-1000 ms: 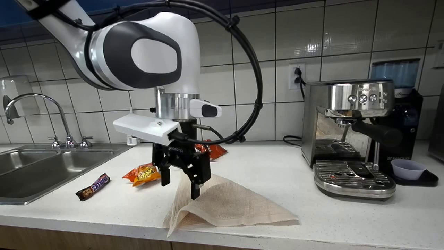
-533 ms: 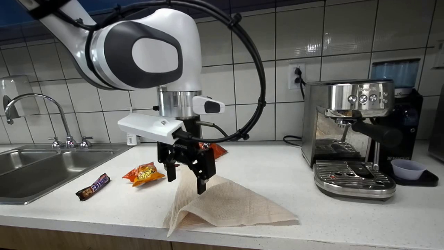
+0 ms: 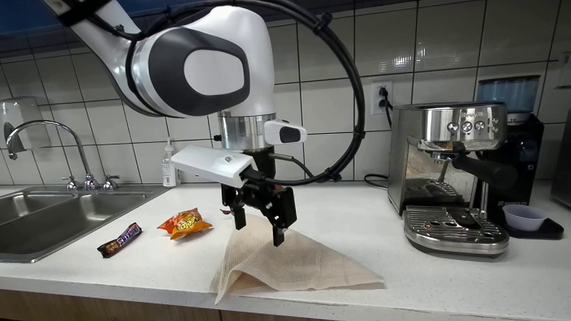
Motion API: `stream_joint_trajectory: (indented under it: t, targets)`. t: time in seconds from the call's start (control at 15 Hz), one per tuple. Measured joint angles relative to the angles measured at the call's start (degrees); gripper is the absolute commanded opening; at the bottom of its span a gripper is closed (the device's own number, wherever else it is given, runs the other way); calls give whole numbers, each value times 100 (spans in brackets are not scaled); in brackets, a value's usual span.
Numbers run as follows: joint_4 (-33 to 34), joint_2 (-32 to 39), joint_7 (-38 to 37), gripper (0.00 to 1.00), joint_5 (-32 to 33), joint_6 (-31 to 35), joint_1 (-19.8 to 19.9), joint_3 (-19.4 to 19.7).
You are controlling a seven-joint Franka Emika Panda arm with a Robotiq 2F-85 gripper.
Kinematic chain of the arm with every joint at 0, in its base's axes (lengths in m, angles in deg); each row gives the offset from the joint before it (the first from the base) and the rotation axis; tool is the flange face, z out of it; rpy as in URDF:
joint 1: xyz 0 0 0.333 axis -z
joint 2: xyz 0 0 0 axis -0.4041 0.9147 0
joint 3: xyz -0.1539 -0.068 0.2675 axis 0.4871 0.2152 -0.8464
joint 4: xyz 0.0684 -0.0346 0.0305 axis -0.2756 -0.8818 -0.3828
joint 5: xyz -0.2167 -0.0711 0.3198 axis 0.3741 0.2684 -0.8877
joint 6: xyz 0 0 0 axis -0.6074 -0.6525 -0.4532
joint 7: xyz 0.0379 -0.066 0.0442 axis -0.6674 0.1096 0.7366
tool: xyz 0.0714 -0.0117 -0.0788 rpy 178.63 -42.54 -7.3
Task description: Fold the cloth
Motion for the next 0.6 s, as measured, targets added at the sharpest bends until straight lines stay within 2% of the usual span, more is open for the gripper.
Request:
stream_joint_trajectory:
  t: [0.6]
  targets:
    - [498, 747, -294, 100, 314, 402, 255, 111]
